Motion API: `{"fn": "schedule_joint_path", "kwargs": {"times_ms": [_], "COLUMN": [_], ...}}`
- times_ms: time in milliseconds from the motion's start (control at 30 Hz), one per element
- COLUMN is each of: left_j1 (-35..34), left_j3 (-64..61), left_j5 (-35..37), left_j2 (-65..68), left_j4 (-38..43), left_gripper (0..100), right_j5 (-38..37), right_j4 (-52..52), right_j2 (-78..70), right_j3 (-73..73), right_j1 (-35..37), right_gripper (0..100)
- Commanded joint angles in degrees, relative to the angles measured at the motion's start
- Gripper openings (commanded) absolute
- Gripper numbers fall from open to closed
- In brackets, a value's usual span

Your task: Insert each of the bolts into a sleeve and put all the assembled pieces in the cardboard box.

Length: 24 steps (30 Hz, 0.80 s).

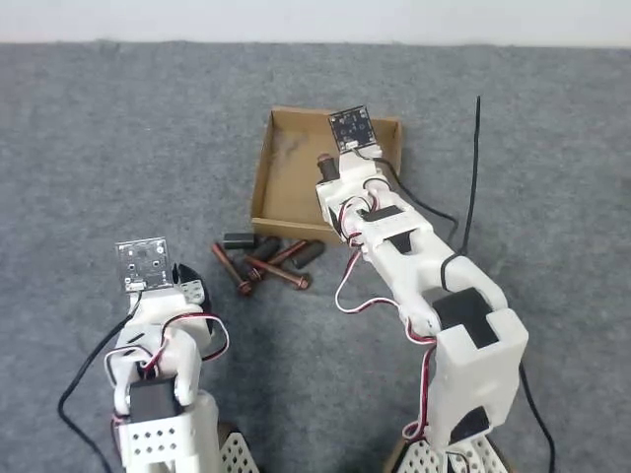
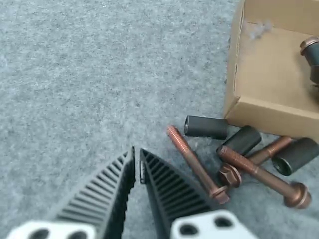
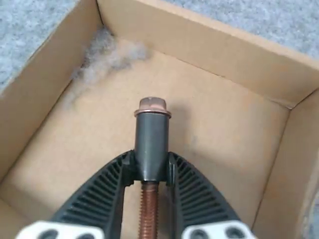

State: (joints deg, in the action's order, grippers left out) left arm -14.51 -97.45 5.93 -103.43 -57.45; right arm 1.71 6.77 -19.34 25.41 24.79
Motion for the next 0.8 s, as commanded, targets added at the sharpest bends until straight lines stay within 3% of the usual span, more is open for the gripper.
{"fn": "schedule_joint_path", "kwargs": {"times_ms": [0, 300, 767], "left_j1": [-0.18, -0.18, -0.18], "left_j3": [0.92, 0.92, 0.92], "left_j5": [-0.53, -0.53, -0.53], "left_j2": [-0.53, -0.53, -0.53], "left_j4": [0.18, 0.18, 0.18], "left_gripper": [1, 1, 1], "right_j5": [0.35, 0.35, 0.62], "right_j4": [0.4, 0.4, 4.88], "right_j2": [0.84, 0.84, 16.13], "right_j3": [-0.09, -0.26, 2.02], "right_j1": [-1.27, -6.2, -4.18], "right_gripper": [0.6, 0.6, 0.6]}}
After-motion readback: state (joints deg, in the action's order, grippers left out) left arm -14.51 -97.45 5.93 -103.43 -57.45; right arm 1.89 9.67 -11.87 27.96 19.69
